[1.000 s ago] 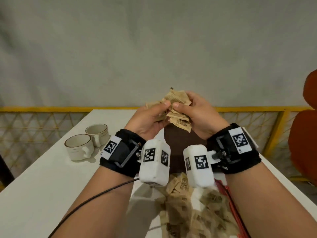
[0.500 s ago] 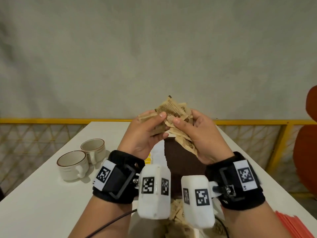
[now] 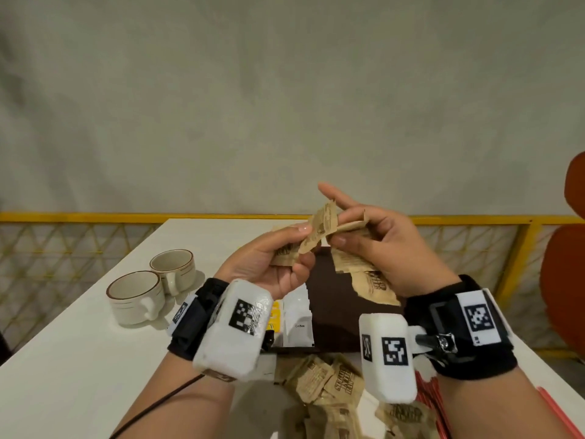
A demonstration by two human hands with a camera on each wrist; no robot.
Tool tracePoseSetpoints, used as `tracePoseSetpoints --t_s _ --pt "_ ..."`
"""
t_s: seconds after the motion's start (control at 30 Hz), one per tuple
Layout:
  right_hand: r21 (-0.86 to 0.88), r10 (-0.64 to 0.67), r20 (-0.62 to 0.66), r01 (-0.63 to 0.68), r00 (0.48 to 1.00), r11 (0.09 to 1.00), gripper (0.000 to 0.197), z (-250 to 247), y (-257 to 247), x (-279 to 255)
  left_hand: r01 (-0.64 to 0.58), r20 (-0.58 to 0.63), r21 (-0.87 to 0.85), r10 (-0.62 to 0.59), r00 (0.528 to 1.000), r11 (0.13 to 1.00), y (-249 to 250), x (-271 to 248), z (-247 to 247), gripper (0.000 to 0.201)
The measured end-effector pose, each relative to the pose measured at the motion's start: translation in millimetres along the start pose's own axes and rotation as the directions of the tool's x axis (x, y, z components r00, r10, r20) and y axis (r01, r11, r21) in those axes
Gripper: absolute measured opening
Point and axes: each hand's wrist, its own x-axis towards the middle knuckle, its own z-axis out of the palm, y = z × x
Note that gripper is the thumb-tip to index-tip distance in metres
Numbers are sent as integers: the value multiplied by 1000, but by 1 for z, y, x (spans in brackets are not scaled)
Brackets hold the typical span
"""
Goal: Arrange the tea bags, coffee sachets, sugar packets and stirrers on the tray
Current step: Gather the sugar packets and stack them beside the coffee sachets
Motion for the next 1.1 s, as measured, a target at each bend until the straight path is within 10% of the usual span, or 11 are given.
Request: tracePoseSetpoints --t_s 0.13,0.33,0.77,0.9,1.1 --pt "-54 -22 41 24 999 998 20 -2 -7 -2 -7 1 169 7 1000 986 -3 -3 5 5" --pt "110 127 -166 -110 978 988 18 3 -17 2 -199 -128 139 217 968 970 -1 7 11 25" --pt "289 372 -366 -276 853 917 13 10 -1 7 -179 -88 213 201 976 960 -1 10 4 64" --pt "321 389 -376 -275 841 906 11 13 -1 8 -257 -110 308 303 947 916 -6 11 0 33" --pt "-90 278 -288 -315 916 945 22 4 1 4 -152 -178 597 314 932 788 6 3 -25 9"
